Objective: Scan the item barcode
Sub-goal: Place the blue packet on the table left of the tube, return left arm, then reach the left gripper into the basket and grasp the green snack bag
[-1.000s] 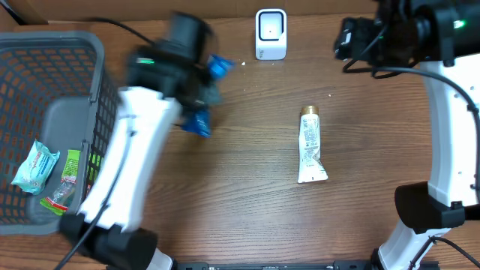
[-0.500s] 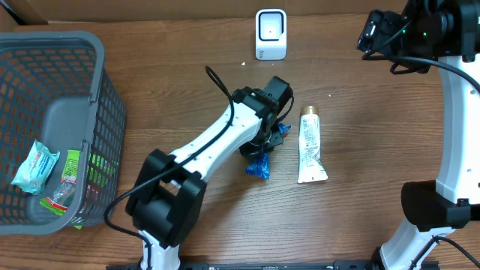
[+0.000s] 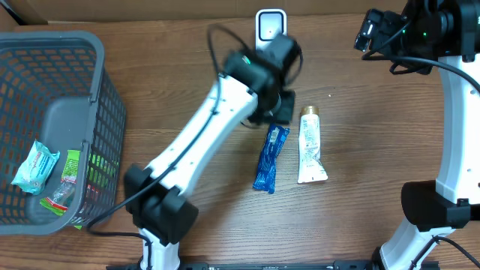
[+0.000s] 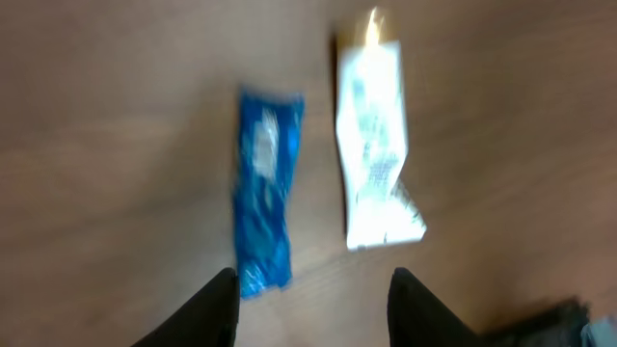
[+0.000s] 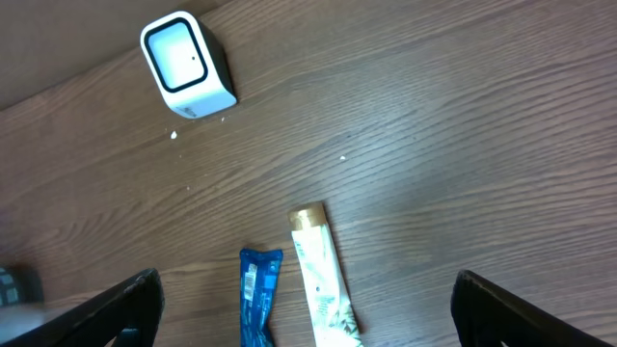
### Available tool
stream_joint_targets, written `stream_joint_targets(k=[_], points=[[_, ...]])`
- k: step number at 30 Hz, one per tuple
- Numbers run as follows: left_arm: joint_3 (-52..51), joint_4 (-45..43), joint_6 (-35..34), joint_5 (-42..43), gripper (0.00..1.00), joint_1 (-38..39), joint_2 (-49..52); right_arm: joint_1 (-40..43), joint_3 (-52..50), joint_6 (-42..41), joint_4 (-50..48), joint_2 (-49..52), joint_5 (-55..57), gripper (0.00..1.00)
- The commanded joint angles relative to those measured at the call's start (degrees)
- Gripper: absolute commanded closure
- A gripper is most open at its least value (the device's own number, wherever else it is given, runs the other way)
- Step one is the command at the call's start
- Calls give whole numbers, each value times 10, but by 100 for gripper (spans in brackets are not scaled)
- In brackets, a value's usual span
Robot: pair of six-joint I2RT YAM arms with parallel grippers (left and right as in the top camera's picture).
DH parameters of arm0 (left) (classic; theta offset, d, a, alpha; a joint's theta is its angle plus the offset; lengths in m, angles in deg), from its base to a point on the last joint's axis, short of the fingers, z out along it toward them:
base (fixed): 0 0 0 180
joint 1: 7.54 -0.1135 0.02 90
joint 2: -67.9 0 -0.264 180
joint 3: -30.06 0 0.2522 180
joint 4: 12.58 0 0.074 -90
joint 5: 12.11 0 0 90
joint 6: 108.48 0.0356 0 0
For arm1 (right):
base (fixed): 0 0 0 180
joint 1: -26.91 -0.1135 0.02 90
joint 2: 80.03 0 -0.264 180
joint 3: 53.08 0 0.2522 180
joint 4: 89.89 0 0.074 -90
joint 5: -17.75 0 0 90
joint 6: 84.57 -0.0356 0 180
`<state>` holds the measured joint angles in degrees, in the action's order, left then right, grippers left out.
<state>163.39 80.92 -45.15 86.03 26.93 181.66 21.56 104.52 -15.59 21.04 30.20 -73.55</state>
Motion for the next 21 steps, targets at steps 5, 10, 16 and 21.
stream_joint_targets(k=[5,10,16,21], points=[[358,171,115,-143,32,-150,-26,0,-3,-2,-1,1,-8,4],[353,171,108,-154,27,-299,-96,0,-3,0,-1,1,-29,4],[275,171,108,-76,22,-527,-162,0,-3,0,-1,1,-35,4],[150,171,83,-87,19,-669,-190,0,-3,0,-1,1,-35,4]])
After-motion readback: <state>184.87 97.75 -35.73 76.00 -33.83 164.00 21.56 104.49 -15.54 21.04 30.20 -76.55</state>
